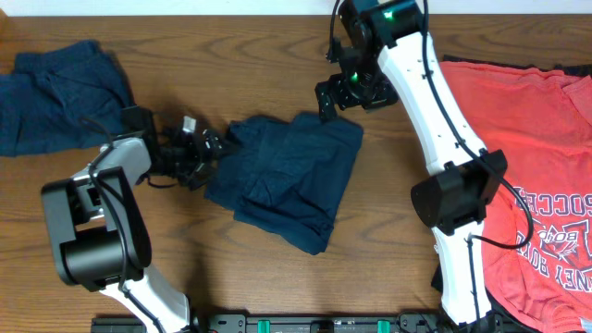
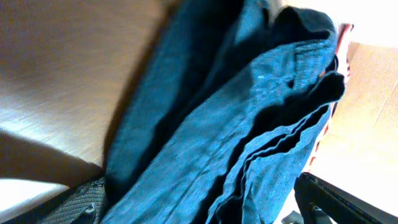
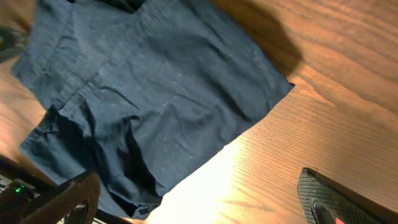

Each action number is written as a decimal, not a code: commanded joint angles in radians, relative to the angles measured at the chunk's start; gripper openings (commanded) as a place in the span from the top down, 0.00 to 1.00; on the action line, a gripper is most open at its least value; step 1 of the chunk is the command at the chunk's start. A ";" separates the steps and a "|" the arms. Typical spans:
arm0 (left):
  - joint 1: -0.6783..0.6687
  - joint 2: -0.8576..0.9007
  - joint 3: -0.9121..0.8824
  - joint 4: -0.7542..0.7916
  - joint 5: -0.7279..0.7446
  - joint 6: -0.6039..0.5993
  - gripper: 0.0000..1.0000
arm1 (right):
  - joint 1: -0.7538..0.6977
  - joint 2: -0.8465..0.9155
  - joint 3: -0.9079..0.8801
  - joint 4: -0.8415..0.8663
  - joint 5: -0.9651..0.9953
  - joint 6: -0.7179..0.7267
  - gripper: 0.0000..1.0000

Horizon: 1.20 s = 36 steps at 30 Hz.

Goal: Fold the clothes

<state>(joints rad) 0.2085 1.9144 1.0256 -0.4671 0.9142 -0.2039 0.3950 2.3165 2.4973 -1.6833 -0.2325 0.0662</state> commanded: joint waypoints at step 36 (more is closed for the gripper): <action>0.006 0.111 -0.060 0.193 -0.462 -0.079 0.02 | -0.085 -0.065 -0.426 -0.013 0.072 0.200 0.01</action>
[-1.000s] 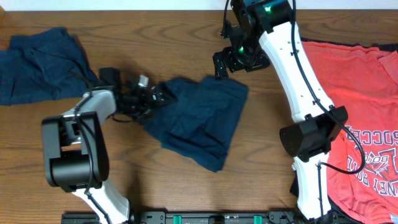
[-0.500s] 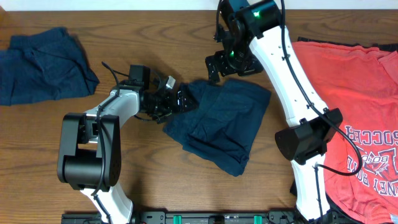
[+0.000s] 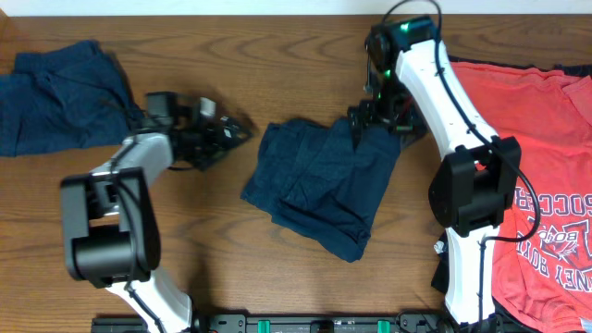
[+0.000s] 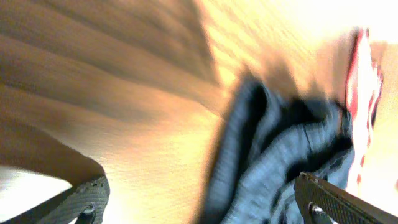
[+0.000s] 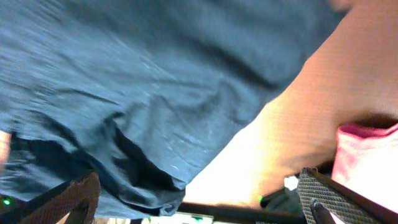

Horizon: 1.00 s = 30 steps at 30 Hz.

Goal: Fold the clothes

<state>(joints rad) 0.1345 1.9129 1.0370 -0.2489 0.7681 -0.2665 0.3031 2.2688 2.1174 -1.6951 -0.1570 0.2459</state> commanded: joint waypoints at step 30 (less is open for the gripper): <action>0.394 0.112 -0.068 -0.017 0.114 -0.016 0.02 | 0.270 -0.003 -0.386 0.377 -0.034 -0.023 0.99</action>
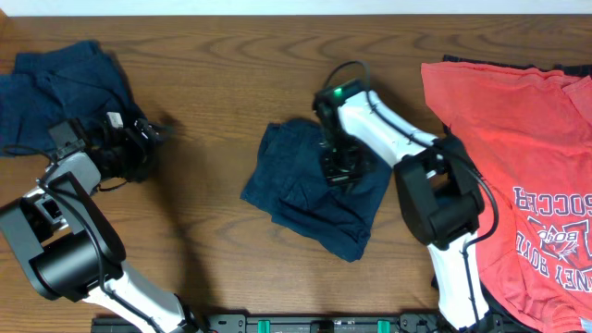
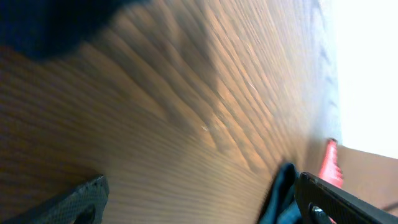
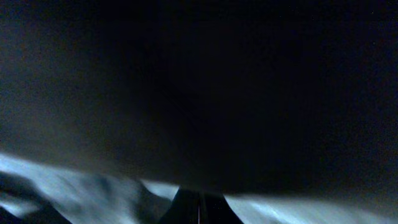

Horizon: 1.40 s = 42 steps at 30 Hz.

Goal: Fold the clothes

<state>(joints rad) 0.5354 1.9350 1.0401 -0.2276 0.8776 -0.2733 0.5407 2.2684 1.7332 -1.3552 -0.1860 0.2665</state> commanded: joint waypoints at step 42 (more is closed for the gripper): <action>-0.008 -0.080 -0.071 -0.132 0.211 -0.006 0.02 | 0.265 0.002 0.014 0.756 0.256 -0.362 0.01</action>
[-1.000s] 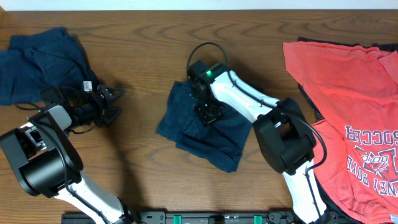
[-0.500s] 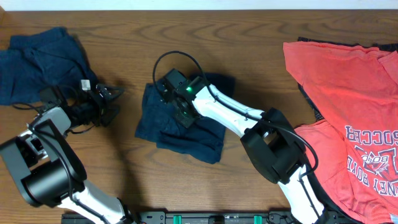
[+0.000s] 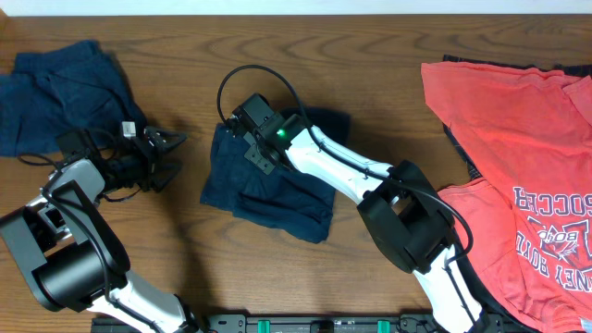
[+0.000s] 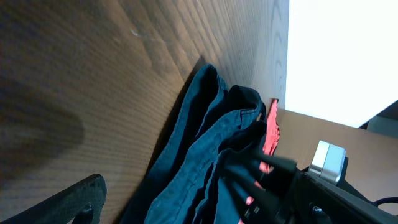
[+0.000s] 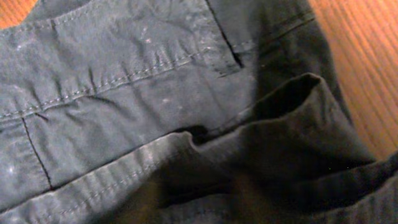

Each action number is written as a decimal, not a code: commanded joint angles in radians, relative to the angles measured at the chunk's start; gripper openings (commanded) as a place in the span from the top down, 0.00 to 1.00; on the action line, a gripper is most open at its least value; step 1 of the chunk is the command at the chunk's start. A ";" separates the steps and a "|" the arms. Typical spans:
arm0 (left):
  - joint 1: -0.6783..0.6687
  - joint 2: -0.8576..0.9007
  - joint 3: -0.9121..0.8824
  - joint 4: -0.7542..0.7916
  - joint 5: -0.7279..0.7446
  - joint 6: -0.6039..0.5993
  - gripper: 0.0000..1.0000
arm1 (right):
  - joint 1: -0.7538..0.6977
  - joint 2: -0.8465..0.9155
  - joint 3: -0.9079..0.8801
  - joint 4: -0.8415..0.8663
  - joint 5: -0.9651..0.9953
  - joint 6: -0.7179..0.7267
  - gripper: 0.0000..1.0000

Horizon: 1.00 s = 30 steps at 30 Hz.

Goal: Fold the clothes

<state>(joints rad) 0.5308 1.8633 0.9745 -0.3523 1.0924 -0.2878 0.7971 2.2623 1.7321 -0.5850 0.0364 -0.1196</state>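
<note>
Folded dark blue shorts lie left of the table's middle; they also show in the left wrist view. My right gripper is down on their upper left corner. Its wrist view shows only the waistband seam and folds, and its fingers are hidden. My left gripper stands open on the wood just left of the shorts and points at them. Nothing is between its fingers.
A loose dark blue garment lies at the far left, behind my left arm. A red printed T-shirt is spread over the right end of the table. My right arm stretches across the shorts.
The shorts lie further left than before. My right gripper has gone from their middle to their upper left corner. My left gripper has moved right, from beside the far-left garment toward the shorts.
First my left gripper was at the shorts' left edge and my right gripper open above their far corner. Then the shorts lay further right, with my left gripper off them. Later the left was back by the far-left garment, the right pressed on the shorts. Now they lie further left.
</note>
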 commanded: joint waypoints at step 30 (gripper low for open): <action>-0.297 -0.004 -0.006 -0.161 -0.742 0.314 0.02 | -0.127 -0.026 0.841 -1.052 -0.224 0.347 0.01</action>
<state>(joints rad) 0.2783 1.8008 1.0004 -0.4995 0.5690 -0.0147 0.7010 2.2356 2.5702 -1.6222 -0.1764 0.2066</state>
